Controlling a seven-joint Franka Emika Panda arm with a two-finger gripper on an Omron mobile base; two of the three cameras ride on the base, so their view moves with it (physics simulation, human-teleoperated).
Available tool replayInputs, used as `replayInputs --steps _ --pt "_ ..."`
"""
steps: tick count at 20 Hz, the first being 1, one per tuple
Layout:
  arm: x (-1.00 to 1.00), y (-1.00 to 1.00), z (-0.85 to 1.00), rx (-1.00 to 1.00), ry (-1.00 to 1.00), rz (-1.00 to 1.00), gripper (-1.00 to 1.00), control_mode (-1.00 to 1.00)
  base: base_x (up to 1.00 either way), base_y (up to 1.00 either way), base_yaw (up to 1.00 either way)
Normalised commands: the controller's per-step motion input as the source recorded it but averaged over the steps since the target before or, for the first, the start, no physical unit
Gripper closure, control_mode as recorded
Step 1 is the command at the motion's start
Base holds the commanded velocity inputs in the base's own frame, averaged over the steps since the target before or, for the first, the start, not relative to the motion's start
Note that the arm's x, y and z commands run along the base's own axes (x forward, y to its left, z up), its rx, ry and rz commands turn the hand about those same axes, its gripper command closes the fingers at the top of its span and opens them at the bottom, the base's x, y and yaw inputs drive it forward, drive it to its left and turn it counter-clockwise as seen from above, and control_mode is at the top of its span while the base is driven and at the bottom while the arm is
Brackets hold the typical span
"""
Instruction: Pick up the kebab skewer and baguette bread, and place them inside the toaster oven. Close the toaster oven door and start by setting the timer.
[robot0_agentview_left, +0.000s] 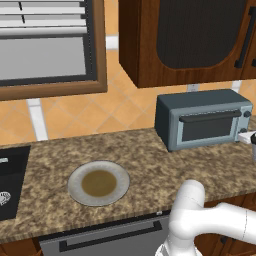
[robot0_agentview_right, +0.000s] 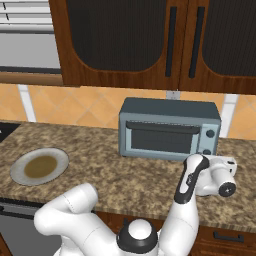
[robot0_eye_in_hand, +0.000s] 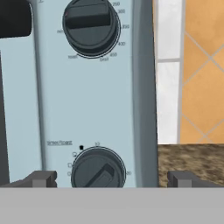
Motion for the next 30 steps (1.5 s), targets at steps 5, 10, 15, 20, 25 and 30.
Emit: replayInputs --steps 5,10,15,20,25,30 --pt "0.00 0.00 0.00 0.00 0.00 0.00 -1.00 -1.00 0.00 0.00 0.00" --pt "0.00 0.00 0.00 0.00 0.00 0.00 1.00 -1.00 0.00 0.00 0.00" --pt "0.00 0.00 0.00 0.00 0.00 0.00 1.00 -1.00 0.00 0.00 0.00" --pt "0.00 0.00 0.00 0.00 0.00 0.00 1.00 -1.00 0.00 0.00 0.00" --pt "0.00 0.00 0.00 0.00 0.00 0.00 1.00 -1.00 0.00 0.00 0.00" --pt "0.00 0.00 0.00 0.00 0.00 0.00 1.00 -1.00 0.00 0.00 0.00"
